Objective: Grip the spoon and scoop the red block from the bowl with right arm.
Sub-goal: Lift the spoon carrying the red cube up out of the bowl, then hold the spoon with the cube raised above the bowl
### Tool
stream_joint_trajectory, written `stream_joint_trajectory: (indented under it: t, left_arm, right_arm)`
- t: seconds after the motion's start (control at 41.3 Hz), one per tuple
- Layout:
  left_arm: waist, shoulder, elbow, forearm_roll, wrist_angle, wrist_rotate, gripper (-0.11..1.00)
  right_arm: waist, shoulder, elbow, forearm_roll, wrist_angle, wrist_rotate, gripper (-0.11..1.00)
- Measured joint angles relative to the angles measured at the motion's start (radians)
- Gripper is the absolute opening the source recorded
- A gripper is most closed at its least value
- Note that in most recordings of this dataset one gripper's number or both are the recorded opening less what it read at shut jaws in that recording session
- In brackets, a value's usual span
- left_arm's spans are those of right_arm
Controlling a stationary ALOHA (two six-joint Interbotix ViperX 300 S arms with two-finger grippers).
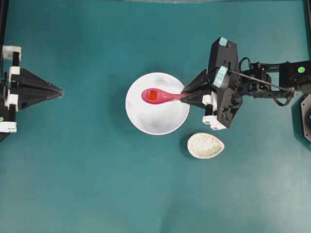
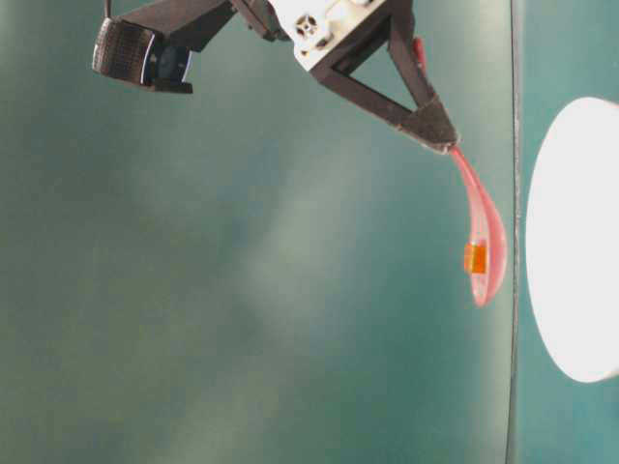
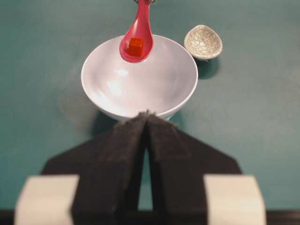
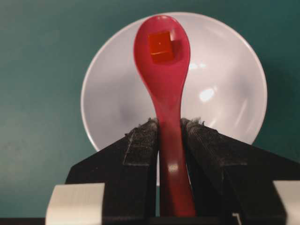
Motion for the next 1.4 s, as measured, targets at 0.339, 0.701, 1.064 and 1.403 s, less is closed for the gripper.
stream_joint_trajectory:
  t: [0.339,0.701,1.064,1.403]
  left_arm:
    - [0.0,0.0,0.0,0.0,0.0,-0.002,0.0]
    - [0.0,0.0,0.0,-0.002,-0.002,-0.002,0.0]
    - [0.0,0.0,0.0,-0.002,0.0,-0.003,0.0]
    - [0.0,0.002,0.0,-0.002,0.0,-0.003,0.0]
  right_arm:
    - [0.0,-0.011,-0.003,-0.002,0.002,-0.002,0.25]
    - [0.002,-0.075,-0.058,-0.003,0.063,-0.006,0.25]
    - [0.0,-0.077,-0.106,-0.006,0.117,-0.015,0.25]
    - [-0.008,-0.112,-0.12,-0.006,0.155,-0.015,0.25]
